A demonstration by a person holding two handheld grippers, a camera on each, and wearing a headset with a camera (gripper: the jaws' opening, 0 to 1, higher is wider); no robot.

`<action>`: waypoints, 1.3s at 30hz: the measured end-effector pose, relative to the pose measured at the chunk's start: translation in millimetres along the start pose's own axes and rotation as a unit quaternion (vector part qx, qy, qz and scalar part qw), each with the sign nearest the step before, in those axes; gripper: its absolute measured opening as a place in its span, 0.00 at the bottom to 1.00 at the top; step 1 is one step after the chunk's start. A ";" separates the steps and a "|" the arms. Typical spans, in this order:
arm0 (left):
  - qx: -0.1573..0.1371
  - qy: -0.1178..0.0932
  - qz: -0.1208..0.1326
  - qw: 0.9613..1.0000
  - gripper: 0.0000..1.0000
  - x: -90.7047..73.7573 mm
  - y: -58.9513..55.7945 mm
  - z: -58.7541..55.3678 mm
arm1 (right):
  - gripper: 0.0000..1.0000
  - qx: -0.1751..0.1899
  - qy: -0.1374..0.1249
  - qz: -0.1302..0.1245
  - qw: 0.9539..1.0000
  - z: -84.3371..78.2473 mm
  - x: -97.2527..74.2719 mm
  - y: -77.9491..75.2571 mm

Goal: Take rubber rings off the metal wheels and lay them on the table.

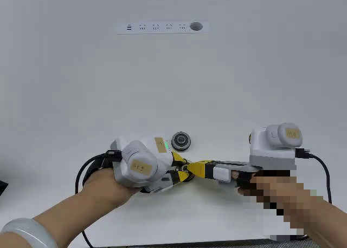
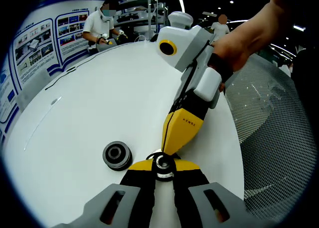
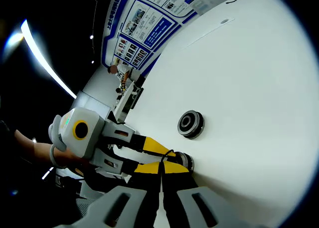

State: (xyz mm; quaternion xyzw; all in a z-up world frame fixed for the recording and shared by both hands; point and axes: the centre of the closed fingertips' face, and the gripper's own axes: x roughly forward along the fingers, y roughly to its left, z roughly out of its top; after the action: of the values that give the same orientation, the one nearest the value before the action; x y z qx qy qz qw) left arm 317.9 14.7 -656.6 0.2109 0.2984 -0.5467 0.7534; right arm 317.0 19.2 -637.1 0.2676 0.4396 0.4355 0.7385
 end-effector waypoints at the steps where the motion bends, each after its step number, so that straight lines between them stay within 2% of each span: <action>1: 0.000 0.000 0.000 1.000 0.12 0.0 -0.1 0.1 | 0.01 0.001 -0.001 0.000 1.000 0.1 -0.5 -0.1; 12: -0.002 -0.014 0.000 1.000 0.13 -0.9 -1.2 1.1 | 0.02 0.002 -0.004 -0.017 1.000 -1.6 -2.3 -8.1; 20: -0.006 -0.018 0.004 1.000 0.16 -5.3 -1.2 -1.8 | 0.02 0.004 -0.005 -0.022 1.000 -2.1 -3.0 -11.4; 24: -0.008 -0.024 0.009 1.000 0.18 -8.5 -1.5 0.9 | 0.02 0.006 -0.005 -0.021 1.000 -3.3 -2.6 -11.8; 27: -0.009 -0.034 0.012 0.999 0.21 -11.1 -1.5 5.0 | 0.02 0.006 -0.003 -0.021 1.000 -4.1 -2.3 -11.6; 30: -0.007 -0.035 0.014 0.999 0.24 -12.0 -0.4 5.1 | 0.02 0.007 -0.002 -0.021 1.000 -4.0 -2.1 -11.5; 39: -0.009 -0.033 0.021 0.999 0.36 -14.2 3.1 -0.7 | 0.02 0.007 -0.004 -0.014 1.000 -3.3 -2.7 -4.8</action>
State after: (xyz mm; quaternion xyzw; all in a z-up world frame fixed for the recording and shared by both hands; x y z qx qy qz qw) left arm 317.5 26.1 -647.5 0.1923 0.2735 -0.5348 0.7760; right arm 315.4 14.6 -641.3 0.2679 0.4434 0.4210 0.7446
